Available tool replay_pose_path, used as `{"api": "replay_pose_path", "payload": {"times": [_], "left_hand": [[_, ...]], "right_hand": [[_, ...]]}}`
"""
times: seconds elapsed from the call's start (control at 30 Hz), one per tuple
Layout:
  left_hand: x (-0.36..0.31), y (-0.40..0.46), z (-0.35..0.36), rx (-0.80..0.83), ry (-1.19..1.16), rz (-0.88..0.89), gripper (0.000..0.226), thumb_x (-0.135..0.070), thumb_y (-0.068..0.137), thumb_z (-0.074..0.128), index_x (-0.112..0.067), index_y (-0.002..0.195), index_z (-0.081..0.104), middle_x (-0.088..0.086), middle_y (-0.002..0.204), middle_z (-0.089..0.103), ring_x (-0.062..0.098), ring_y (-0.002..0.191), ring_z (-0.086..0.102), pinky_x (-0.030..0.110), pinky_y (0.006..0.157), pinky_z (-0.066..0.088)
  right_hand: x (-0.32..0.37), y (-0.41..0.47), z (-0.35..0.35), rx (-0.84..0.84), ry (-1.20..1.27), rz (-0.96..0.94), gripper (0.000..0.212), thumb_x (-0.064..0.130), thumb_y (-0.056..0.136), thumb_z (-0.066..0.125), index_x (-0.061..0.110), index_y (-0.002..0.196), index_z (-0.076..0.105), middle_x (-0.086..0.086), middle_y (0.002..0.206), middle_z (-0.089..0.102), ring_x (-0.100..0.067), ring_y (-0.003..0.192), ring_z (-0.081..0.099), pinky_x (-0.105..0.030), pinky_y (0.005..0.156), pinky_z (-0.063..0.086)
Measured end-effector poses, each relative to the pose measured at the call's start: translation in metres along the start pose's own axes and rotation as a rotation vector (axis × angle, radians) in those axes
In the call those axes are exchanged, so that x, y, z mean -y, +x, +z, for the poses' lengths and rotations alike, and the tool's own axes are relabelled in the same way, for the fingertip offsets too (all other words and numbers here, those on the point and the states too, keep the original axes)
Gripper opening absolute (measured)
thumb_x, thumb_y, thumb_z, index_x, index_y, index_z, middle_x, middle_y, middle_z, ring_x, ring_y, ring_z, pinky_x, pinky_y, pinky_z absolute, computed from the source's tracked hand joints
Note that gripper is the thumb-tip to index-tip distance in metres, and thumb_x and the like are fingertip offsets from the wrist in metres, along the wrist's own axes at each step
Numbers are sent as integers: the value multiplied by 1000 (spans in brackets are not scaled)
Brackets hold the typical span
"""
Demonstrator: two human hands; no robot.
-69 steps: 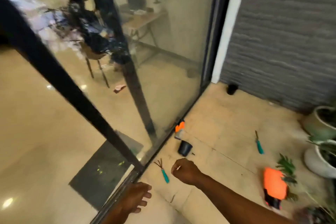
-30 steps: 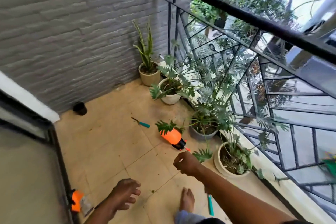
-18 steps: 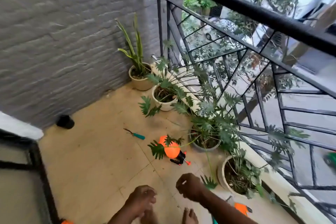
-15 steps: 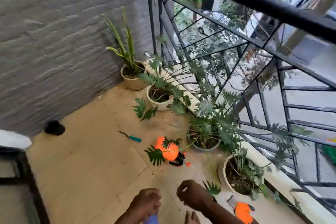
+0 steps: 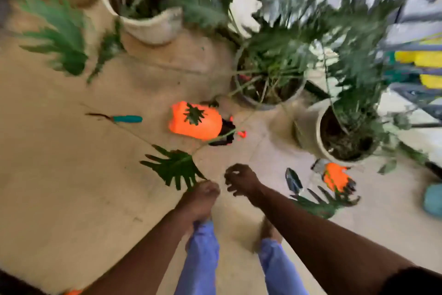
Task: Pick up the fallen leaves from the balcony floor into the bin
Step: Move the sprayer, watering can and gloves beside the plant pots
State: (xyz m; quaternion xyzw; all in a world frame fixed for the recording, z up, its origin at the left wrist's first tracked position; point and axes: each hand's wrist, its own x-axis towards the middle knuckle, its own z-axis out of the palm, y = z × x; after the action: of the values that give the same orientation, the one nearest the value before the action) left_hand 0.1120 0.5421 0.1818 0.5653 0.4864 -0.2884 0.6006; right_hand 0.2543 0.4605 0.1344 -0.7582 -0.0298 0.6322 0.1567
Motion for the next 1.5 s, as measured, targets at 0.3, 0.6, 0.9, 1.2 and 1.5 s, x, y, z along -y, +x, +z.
{"api": "replay_pose_path", "payload": {"times": [0.3,0.6,0.9,1.2,1.5], "left_hand": [[59,117,2,-99,87,35,27,-9,103,54,2,126,64,13,111,64,24,103,61,18,79,51],[70,134,9,-201,-12,-29,21,-17,98,58,-21,112,72,-2,116,71,21,111,64,33,97,50],[70,99,11,-312,110,123,37,-24,95,66,-22,131,59,1,131,56,21,122,52,36,103,41],[8,-18,13,-323,200,248,36,-36,99,53,-24,132,59,3,131,64,27,119,58,43,99,47],[-19,-67,77,-43,177,-3,42,-48,93,66,-16,67,58,-4,59,60,19,67,58,30,59,36]], "right_hand": [[-14,188,10,-140,634,178,33,34,103,56,8,122,49,-13,97,54,-27,71,61,-38,60,51],[-3,230,20,-100,865,175,10,13,105,47,13,113,52,-7,83,61,-13,60,58,-21,44,38],[7,122,37,-201,996,90,13,4,98,61,2,86,57,-14,81,64,-20,61,65,-28,53,57],[-42,-23,62,-358,480,61,45,54,68,75,15,82,61,-7,81,76,-30,81,73,-45,80,59],[-73,-149,69,-539,320,-34,14,27,92,55,15,87,50,-15,90,66,-38,87,61,-33,63,28]]}}
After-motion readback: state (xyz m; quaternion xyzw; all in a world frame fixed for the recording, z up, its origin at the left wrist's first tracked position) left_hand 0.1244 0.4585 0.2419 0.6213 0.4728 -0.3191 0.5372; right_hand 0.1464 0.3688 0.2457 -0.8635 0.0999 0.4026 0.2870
